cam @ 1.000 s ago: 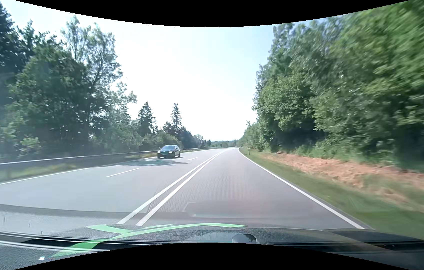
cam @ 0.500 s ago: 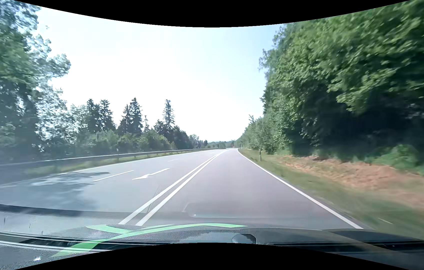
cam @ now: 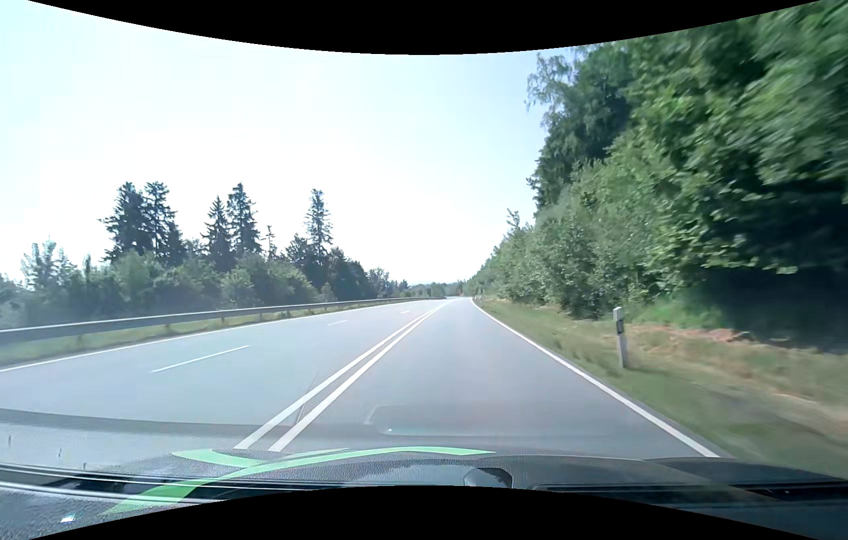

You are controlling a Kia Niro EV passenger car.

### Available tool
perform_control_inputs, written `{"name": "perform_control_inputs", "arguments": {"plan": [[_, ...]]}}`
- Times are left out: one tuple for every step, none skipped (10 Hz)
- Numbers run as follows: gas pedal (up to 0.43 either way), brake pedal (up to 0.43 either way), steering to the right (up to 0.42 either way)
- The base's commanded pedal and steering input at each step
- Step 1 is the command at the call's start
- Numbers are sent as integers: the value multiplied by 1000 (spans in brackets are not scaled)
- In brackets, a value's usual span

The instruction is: Follow the waypoints while adhering to traffic rules and regulations

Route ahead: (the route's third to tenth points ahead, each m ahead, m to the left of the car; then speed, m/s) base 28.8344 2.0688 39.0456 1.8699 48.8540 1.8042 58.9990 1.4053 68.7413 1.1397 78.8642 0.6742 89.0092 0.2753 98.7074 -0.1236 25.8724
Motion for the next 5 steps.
{"name": "perform_control_inputs", "arguments": {"plan": [[197, 0, 3], [169, 0, 1], [169, 0, 0], [169, 0, 0], [177, 0, 0]]}}
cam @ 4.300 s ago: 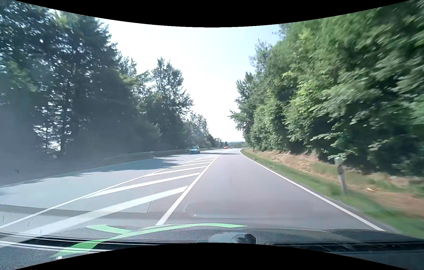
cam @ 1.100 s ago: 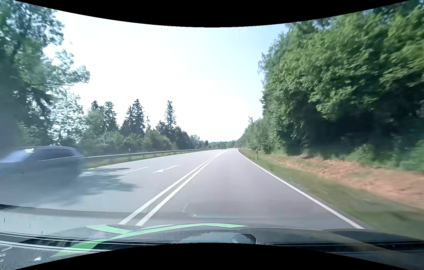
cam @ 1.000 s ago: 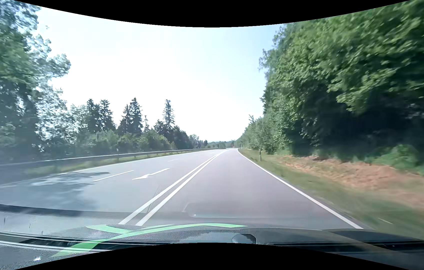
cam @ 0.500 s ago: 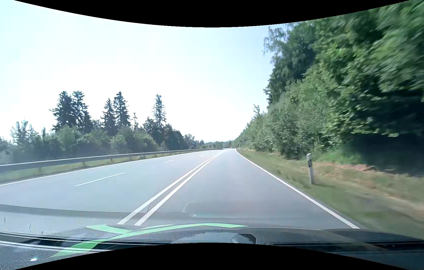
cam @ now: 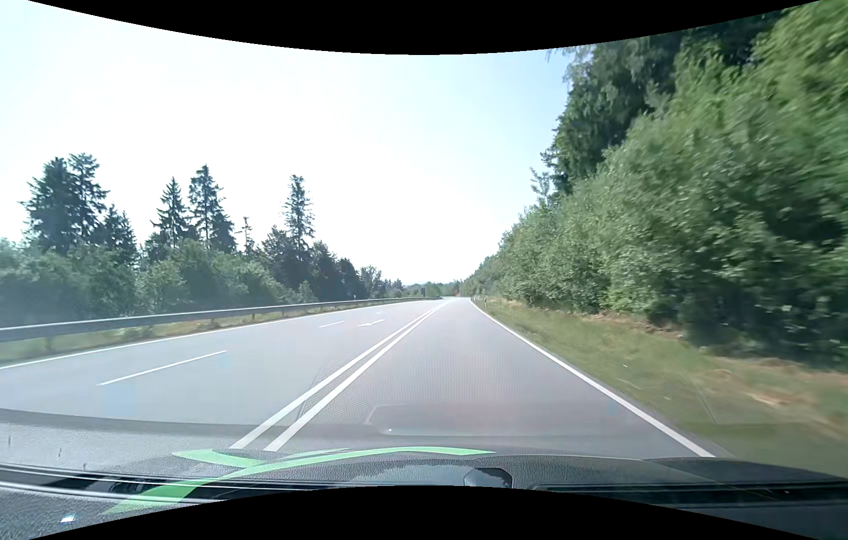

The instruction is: Follow the waypoints while adhering to traffic rules and regulations

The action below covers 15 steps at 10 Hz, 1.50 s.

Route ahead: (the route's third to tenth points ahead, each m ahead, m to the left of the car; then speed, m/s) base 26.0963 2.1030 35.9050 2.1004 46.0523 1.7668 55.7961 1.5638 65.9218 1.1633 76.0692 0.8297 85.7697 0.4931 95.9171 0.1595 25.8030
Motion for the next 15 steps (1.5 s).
{"name": "perform_control_inputs", "arguments": {"plan": [[189, 0, 0], [197, 0, 0], [197, 0, 0], [209, 0, 0], [209, 0, 1], [209, 0, 2], [220, 0, 2], [220, 0, 2], [220, 0, 1], [220, 0, 2], [209, 0, 1], [197, 0, 0], [177, 0, 0], [157, 0, 0], [157, 0, 0]]}}
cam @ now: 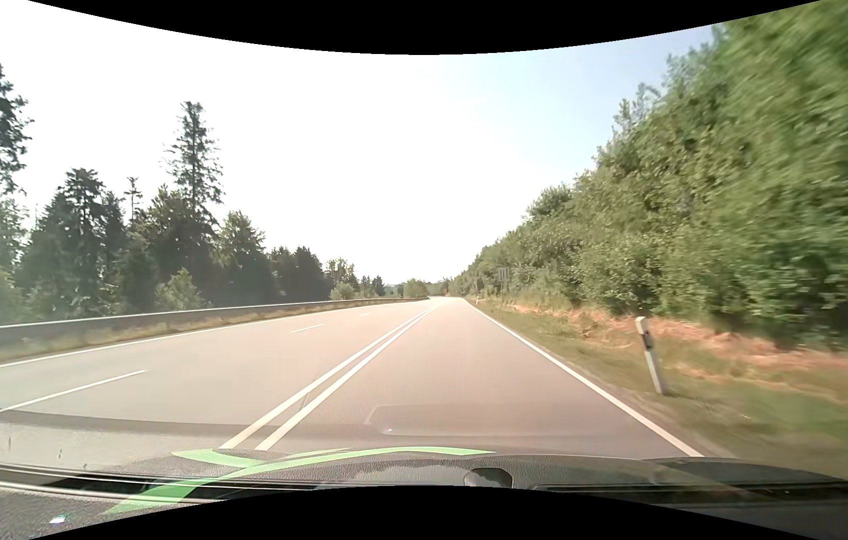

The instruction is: Follow the waypoints while adhering to traffic rules and regulations

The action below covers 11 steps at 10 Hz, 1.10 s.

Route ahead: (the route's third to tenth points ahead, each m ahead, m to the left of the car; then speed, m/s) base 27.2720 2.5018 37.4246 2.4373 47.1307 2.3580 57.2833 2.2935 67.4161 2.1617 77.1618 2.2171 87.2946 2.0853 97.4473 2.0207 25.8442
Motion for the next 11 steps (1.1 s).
{"name": "perform_control_inputs", "arguments": {"plan": [[150, 0, -1], [138, 0, -1], [138, 0, -1], [138, 0, -1], [157, 0, -1], [169, 0, -1], [189, 0, -1], [189, 0, -1], [189, 0, -1], [197, 0, -1], [197, 0, -1]]}}
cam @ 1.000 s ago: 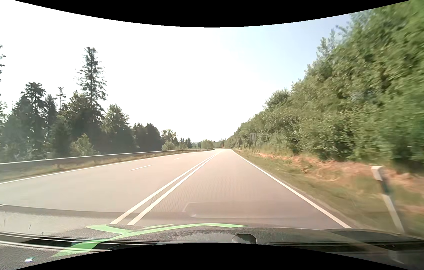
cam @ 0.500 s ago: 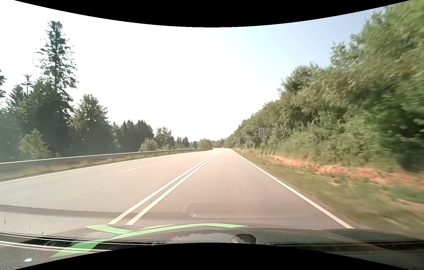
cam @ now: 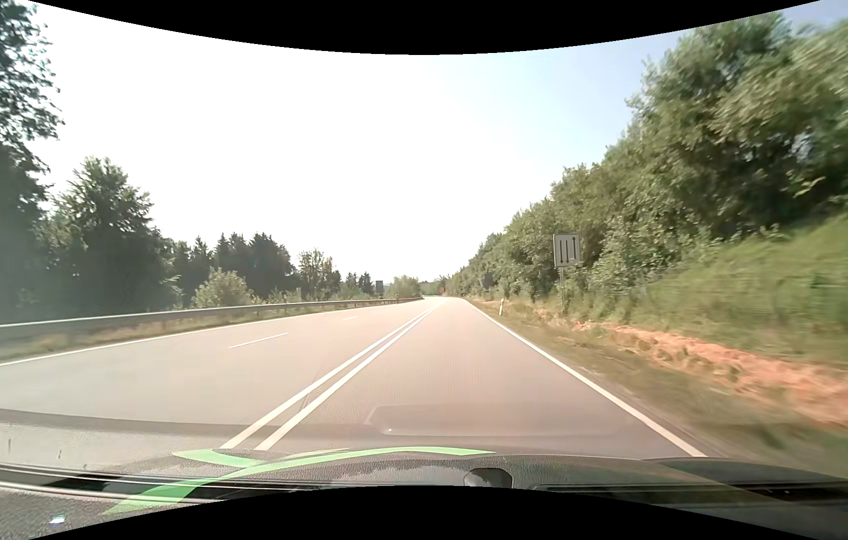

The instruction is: Follow the waypoints while adhering to traffic rules and regulations

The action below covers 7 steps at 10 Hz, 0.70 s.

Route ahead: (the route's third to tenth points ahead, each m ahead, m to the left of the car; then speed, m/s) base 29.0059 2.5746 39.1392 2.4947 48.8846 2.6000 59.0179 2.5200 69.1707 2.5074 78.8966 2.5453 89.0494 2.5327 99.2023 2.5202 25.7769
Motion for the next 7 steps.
{"name": "perform_control_inputs", "arguments": {"plan": [[197, 0, -1], [209, 0, -1], [209, 0, -1], [209, 0, -1], [209, 0, -1], [209, 0, -1], [209, 0, -1]]}}
